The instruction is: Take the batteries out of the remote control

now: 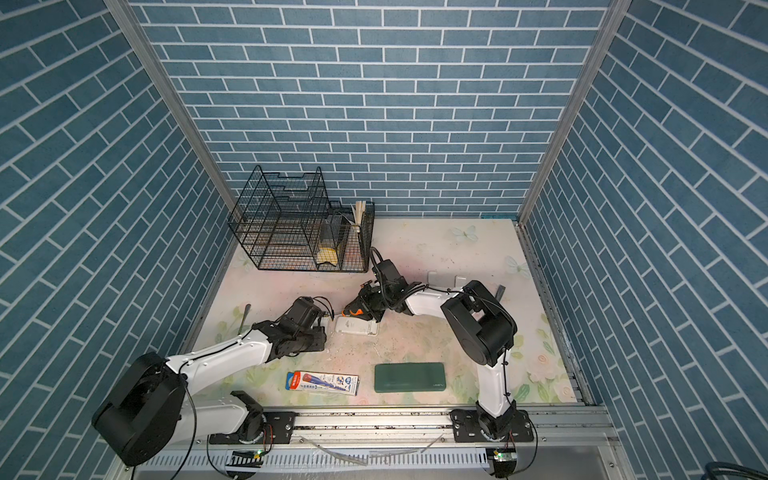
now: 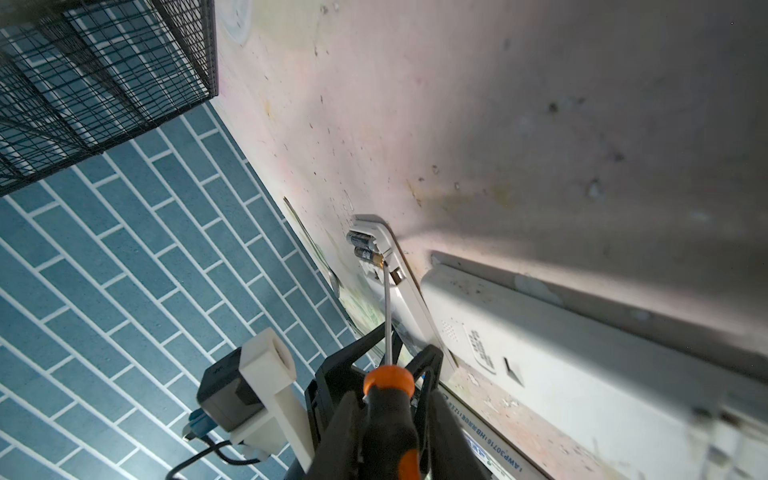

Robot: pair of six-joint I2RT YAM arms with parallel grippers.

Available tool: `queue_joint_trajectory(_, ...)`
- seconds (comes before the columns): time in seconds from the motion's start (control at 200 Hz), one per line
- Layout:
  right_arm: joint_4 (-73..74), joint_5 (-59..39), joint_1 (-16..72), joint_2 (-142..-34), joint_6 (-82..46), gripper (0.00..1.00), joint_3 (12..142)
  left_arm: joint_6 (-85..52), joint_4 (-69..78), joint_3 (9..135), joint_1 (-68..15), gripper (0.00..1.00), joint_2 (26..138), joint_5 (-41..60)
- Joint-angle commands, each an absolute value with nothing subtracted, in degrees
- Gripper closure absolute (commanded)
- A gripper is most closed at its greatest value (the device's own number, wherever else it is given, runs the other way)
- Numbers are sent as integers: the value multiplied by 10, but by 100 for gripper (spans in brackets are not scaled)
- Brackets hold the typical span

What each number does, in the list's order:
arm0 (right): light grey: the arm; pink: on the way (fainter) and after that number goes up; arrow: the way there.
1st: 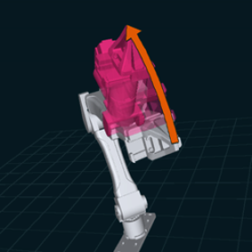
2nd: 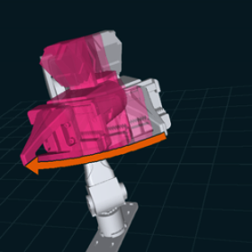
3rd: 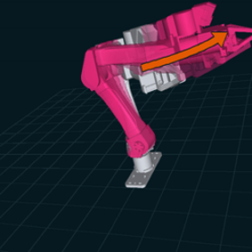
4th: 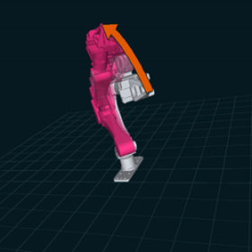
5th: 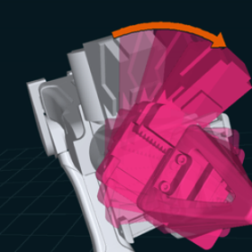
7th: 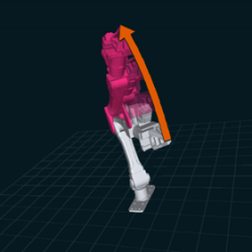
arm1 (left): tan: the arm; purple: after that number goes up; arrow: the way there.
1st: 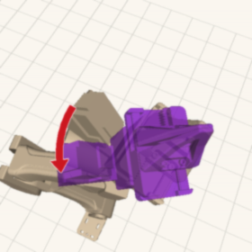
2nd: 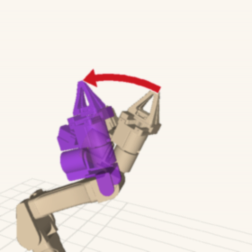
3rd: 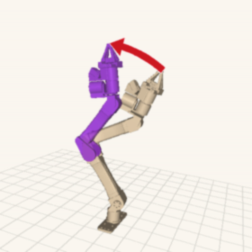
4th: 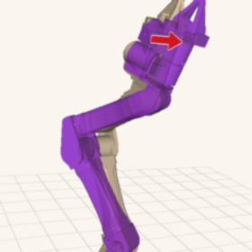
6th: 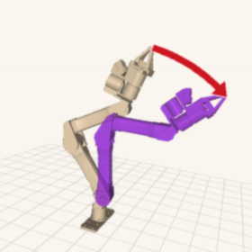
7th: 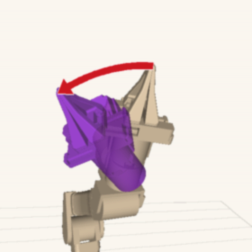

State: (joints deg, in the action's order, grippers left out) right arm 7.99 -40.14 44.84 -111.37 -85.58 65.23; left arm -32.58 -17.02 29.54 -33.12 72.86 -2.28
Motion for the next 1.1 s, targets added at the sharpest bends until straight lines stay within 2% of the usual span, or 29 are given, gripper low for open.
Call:
queue_joint_trajectory(0.0,99,-412,458,-1130,-836,100,699,-298,-171,273,-335,56,738,31)
queue_joint_trajectory(0.52,97,-428,459,-1112,-826,100,727,-299,-170,272,-337,58,738,32)
queue_joint_trajectory(0.825,32,-381,443,-1070,-790,100,684,-304,-177,271,-337,57,732,22)
queue_joint_trajectory(0.97,-52,-364,443,-1062,-729,100,696,-304,-177,271,-337,56,729,20)
queue_joint_trajectory(1.095,-65,-362,442,-1061,-719,100,696,-304,-177,271,-337,57,731,23)
